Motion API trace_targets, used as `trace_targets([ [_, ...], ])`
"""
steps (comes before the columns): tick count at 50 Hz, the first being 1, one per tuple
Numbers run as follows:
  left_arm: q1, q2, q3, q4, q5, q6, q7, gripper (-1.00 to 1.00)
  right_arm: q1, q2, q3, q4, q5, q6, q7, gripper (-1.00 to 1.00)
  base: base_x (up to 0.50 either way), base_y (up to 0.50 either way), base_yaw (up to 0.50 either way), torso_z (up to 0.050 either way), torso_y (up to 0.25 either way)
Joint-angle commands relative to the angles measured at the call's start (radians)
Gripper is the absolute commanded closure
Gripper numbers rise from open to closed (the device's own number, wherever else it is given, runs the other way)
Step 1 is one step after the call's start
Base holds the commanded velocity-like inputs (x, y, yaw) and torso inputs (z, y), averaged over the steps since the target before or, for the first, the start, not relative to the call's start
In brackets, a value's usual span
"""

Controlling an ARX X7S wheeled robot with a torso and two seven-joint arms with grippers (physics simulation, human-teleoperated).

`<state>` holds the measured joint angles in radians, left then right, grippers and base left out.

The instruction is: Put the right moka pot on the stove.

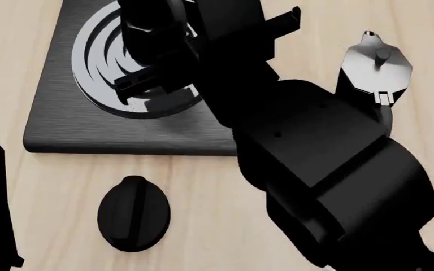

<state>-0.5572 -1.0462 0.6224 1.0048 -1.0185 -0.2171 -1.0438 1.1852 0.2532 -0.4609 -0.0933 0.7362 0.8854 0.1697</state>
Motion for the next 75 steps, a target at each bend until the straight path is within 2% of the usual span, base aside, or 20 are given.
trace_targets([
  [1, 0.002, -0.004, 0.003, 0.001, 0.003, 0.011, 0.003, -1.00, 0.028, -0.039, -0.036, 0.123, -0.076, -0.098, -0.058, 1.00, 0.00, 0.00, 0.00, 0.000, 0.000],
  [24, 0.012, -0.012, 0.008, 0.004, 0.014, 0.039, 0.009, -1.00, 0.015, -0.095, -0.128, 0.372, -0.161, -0.261, -0.164, 1.00, 0.00, 0.00, 0.00, 0.000, 0.001],
  [47, 0.003, -0.017, 0.017, 0.007, 0.014, 0.048, 0.004, -1.00, 0.003, -0.098, -0.162, 0.443, -0.177, -0.295, -0.176, 1.00, 0.00, 0.00, 0.00, 0.000, 0.000],
  [48, -0.001, -0.019, 0.016, 0.010, 0.009, 0.047, 0.003, -1.00, -0.002, -0.089, -0.175, 0.421, -0.180, -0.283, -0.177, -1.00, 0.01, 0.00, 0.00, 0.000, 0.000],
  [60, -0.009, -0.019, 0.024, 0.008, 0.008, 0.046, 0.003, -1.00, -0.028, -0.040, -0.149, 0.291, -0.139, -0.218, -0.125, -1.00, 0.00, 0.00, 0.00, 0.000, 0.000],
  [75, -0.014, -0.018, 0.035, 0.003, 0.008, 0.042, 0.001, -1.00, -0.093, 0.130, -0.012, -0.207, 0.071, 0.058, 0.066, -1.00, 0.00, 0.00, 0.00, 0.000, 0.000],
])
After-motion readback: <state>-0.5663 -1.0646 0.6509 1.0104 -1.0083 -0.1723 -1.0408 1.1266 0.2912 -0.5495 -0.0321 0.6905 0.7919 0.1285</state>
